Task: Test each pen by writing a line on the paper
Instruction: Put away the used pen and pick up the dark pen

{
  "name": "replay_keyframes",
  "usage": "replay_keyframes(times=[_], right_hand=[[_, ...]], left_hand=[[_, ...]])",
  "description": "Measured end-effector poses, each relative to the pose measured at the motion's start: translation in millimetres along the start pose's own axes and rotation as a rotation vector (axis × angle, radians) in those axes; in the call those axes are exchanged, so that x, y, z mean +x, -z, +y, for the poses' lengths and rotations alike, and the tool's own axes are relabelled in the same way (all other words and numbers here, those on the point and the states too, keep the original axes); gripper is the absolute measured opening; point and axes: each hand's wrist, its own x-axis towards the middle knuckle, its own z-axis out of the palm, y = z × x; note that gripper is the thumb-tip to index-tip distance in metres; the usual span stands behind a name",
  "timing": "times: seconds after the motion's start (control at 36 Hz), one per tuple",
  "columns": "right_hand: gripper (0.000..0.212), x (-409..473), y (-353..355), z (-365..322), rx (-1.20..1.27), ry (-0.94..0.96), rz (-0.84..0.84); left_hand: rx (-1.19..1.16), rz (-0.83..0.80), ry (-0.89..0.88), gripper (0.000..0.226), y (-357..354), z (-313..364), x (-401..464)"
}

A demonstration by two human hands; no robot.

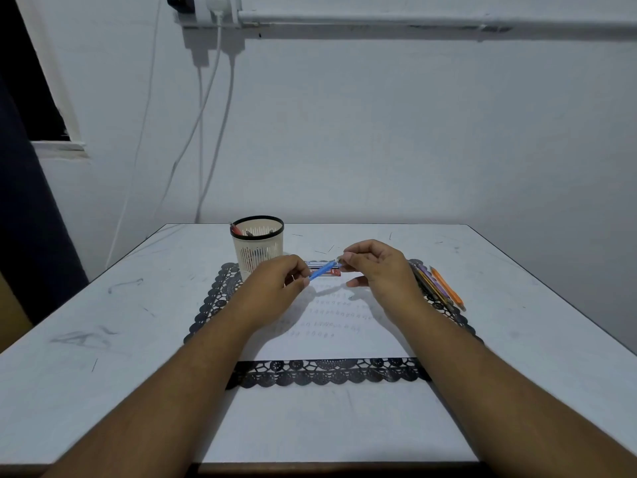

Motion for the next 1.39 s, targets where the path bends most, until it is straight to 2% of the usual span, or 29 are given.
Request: replay_keyframes(times=[0.28,0.67,0.75,0.83,0.94,1.06,1.17,1.39], right_hand=[[0.006,-2.6,-1.7,-1.0,-0.013,-0.018,-0.001],[0.015,-4.9,-1.2,-4.5,-0.059,-0.046,-0.086],[0.015,-5.9,-5.0,-5.3,0.003,-0.054,-0.111],[0.009,-4.8,-7.4,-4.9,0.09,-0.027,-0.03],[0.013,-0.7,-6.9,-5.9,0.195,0.008,0.043],[0.017,-1.1,-11.3,-9.2,0.285,0.012,-0.015],[0.024,-4.8,-21.2,-14.3,0.466,-0.007,-0.064],[0.023,-5.7,-19.3,-18.4,0.702,-0.011,-0.139]], left_hand=[[0.005,0.001,-0.031,0.008,-1.9,-2.8,1.2],[-0.094,0.026,-0.078,0.007,-6.2,-2.9,1.9],[-0.141,0.046,-0.08,0.004,-7.5,1.4,2.4],[-0.207,0.045,-0.068,0.008,-8.6,1.7,3.1],[-0.256,0.0,-0.018,0.016,-10.4,-2.1,3.6],[-0.334,-0.049,0.016,0.019,-16.7,-4.3,2.7],[-0.338,-0.11,0.021,0.011,-21.5,1.2,0.4],[-0.529,-0.168,0.029,0.01,-22.6,4.5,-2.4]])
